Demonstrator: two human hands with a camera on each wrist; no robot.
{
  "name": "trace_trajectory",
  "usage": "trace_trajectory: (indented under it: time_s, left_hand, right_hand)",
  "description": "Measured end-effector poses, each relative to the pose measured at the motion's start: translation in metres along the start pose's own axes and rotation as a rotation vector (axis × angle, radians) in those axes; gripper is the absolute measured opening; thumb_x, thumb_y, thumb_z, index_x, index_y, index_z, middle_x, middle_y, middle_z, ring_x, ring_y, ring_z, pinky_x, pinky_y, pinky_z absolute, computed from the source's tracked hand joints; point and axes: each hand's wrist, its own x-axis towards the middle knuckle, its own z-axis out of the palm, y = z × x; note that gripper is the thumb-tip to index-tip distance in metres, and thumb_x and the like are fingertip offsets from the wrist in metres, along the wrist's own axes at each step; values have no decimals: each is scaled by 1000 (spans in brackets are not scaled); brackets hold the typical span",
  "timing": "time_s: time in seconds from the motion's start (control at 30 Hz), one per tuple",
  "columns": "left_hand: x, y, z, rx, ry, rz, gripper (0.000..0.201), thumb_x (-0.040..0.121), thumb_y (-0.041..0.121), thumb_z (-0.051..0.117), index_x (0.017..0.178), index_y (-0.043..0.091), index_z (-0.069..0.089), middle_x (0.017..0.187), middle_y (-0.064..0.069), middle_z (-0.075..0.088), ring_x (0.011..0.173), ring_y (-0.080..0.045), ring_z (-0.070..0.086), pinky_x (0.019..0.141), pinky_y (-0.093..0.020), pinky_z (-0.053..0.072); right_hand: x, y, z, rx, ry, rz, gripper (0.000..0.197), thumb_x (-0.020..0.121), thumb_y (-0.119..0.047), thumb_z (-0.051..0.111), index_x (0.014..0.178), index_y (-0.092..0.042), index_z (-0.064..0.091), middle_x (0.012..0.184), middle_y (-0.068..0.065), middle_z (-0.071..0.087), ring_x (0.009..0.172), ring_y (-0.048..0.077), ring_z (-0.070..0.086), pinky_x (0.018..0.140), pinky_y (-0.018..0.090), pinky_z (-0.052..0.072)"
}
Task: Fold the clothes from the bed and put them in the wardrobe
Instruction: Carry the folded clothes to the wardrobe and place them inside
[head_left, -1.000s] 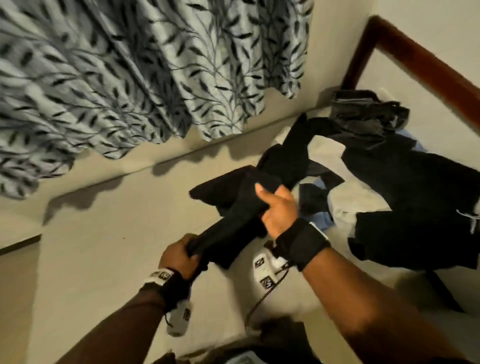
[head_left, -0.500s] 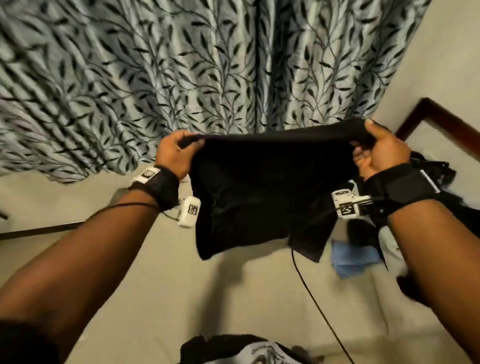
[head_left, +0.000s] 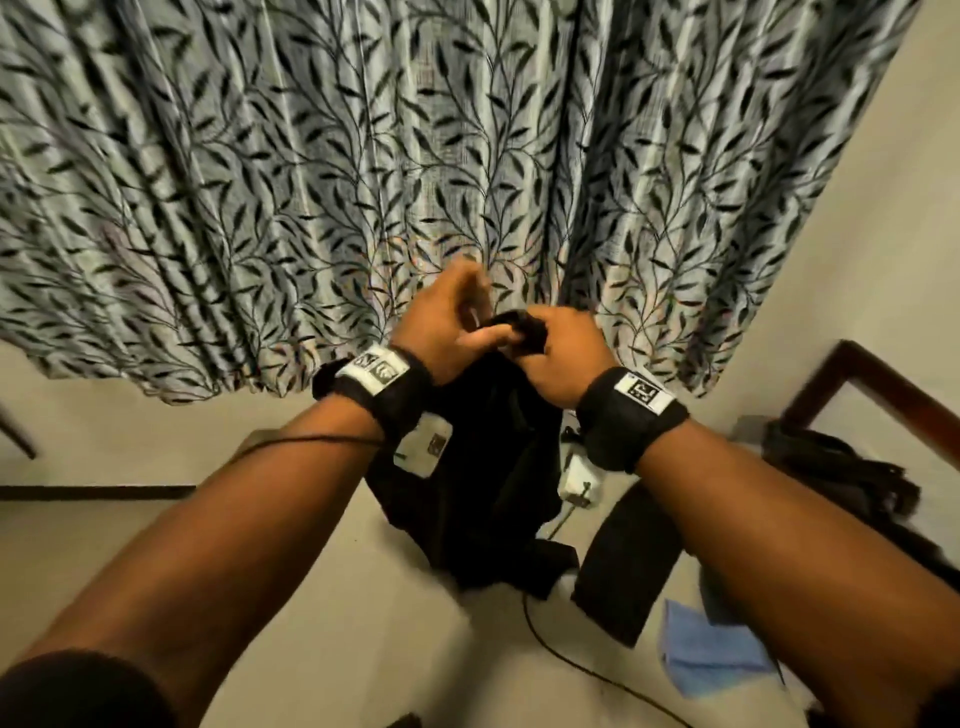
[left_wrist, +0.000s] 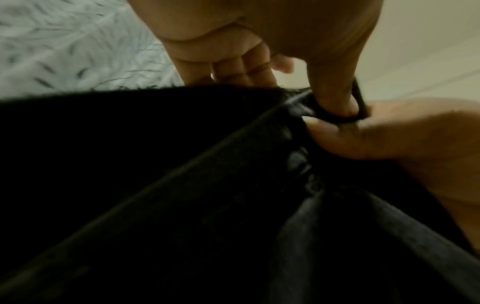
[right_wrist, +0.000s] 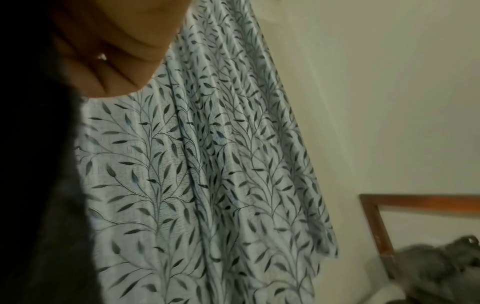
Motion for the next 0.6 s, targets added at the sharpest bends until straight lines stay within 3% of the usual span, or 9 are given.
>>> trace_trajectory:
  time_s: [0.07, 0.17, 0.23, 0.3, 0.37, 0.5, 0.53, 0.6]
  left_hand:
    - [-36, -30, 2, 15, -58, -161, 47, 73, 50, 83, 96, 30, 47, 80, 9, 58, 71, -13, 54, 69, -46, 52]
    - [-92, -48, 13, 99, -314, -277, 63, 69, 45, 89, 117, 34, 49, 105, 12, 67, 97, -6, 65, 90, -39, 54]
    - [-102, -53, 19, 109, -279, -268, 59, 72, 36, 90, 117, 32, 53, 109, 10, 68, 101, -7, 65, 92, -36, 53]
    - [-103, -61, 18, 222, -223, -258, 54, 76, 40, 85, 120, 34, 55, 113, 7, 68, 102, -14, 65, 92, -38, 53]
    - [-111, -70, 12, 347, -217, -296, 68, 77, 43, 79, 135, 43, 42, 119, 2, 70, 108, -25, 66, 92, -35, 53]
    - [-146, -74, 16, 336, -255, -329, 97, 83, 31, 70, 152, 61, 8, 130, -2, 67, 107, -34, 67, 76, -28, 47]
    - [-152, -78, 16, 355, -218, -286, 99, 86, 26, 70, 152, 61, 5, 134, -3, 65, 107, -35, 67, 75, -26, 44]
    - [-157, -85, 6, 404, -138, -65, 109, 82, 8, 76, 154, 59, 12, 139, -4, 60, 101, -33, 69, 73, -25, 50]
  right_hand:
    - [-7, 8, -3, 81, 17, -31, 12, 84, -9, 71, 90, -19, 73, 83, -4, 73, 82, 13, 69, 76, 38, 57]
    - [-10, 7, -9, 216, -27, -83, 14, 88, 0, 70, 94, -11, 76, 88, -1, 76, 87, 9, 71, 82, 29, 58]
    - [-10, 1, -17, 222, -57, -109, 16, 88, 3, 70, 97, -8, 77, 91, 1, 76, 86, 2, 69, 82, 21, 56]
    - [-9, -1, -29, 244, 0, -95, 11, 90, -3, 71, 98, -9, 76, 91, 0, 75, 83, -1, 67, 80, 19, 53]
    - [-6, -2, -45, 295, 111, -97, 10, 90, -6, 72, 96, -14, 75, 91, -4, 73, 83, -1, 67, 81, 21, 52]
    - [4, -9, -87, 182, 264, -138, 12, 89, -8, 73, 98, -17, 74, 86, -6, 71, 83, 7, 68, 80, 29, 55]
    - [4, -9, -99, 56, 300, -183, 17, 87, -11, 72, 102, -20, 71, 88, -5, 72, 85, 12, 69, 80, 32, 56]
    - [4, -4, -127, -307, 299, -245, 29, 87, -17, 71, 114, -25, 64, 93, 6, 73, 85, 31, 70, 77, 40, 57]
